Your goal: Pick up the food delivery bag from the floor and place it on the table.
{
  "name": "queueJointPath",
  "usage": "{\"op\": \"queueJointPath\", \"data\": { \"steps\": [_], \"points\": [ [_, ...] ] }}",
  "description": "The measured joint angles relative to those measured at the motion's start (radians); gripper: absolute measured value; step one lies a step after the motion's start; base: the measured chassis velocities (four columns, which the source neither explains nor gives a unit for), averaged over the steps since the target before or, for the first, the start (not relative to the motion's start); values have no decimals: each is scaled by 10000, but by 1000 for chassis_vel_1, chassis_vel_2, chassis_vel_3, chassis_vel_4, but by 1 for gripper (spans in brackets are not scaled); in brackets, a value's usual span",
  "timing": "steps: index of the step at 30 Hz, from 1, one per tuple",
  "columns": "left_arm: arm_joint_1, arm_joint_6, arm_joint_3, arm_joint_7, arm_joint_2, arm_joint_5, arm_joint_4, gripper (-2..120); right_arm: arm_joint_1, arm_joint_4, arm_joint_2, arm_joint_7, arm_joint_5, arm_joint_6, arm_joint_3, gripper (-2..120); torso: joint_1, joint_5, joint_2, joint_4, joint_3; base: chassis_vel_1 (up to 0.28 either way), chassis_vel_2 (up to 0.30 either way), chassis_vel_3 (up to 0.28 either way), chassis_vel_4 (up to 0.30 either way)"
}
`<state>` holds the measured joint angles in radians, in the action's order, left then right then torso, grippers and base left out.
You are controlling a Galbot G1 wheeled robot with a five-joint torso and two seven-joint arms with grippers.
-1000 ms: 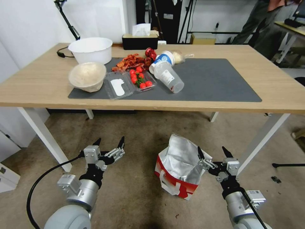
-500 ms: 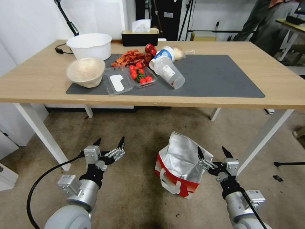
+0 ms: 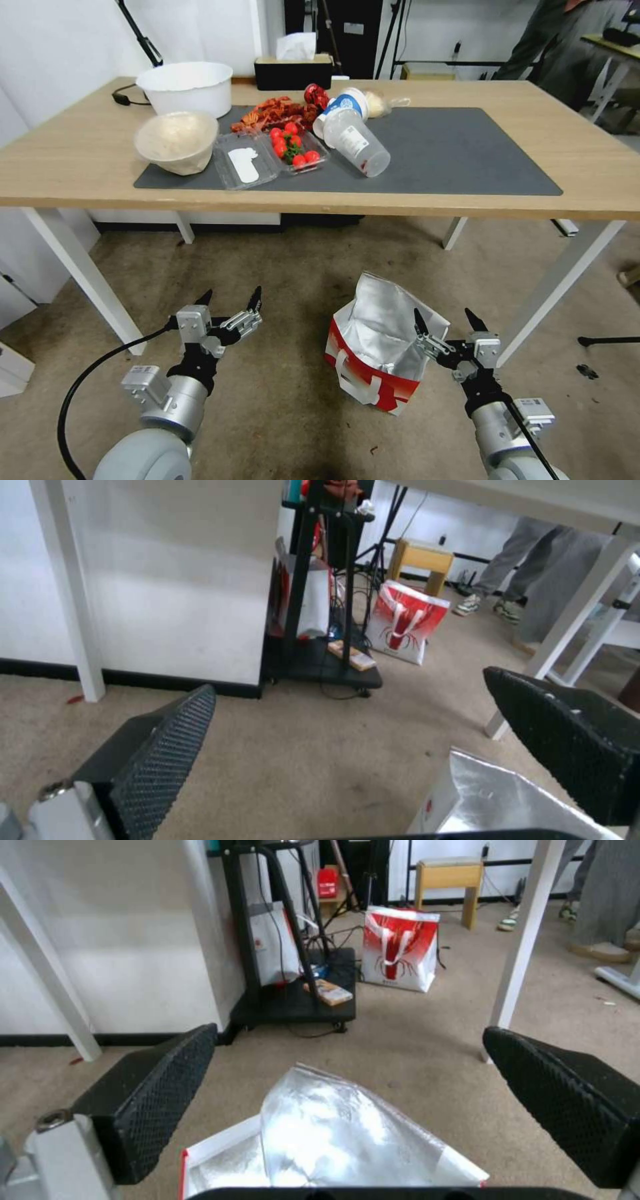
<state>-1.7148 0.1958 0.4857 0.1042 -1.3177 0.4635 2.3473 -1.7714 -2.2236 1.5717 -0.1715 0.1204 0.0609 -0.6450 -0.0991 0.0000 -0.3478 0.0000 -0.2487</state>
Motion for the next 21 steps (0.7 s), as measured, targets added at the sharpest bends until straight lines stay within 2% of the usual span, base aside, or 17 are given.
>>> {"op": "queueJointPath", "data": {
  "steps": [21],
  "points": [
    [6, 0, 9, -23, -33, 14, -23, 100, 44, 87, -19, -9, -20, -16, -1, 100, 250, 0, 824, 0, 574, 0, 0, 0, 0]
  ]
}}
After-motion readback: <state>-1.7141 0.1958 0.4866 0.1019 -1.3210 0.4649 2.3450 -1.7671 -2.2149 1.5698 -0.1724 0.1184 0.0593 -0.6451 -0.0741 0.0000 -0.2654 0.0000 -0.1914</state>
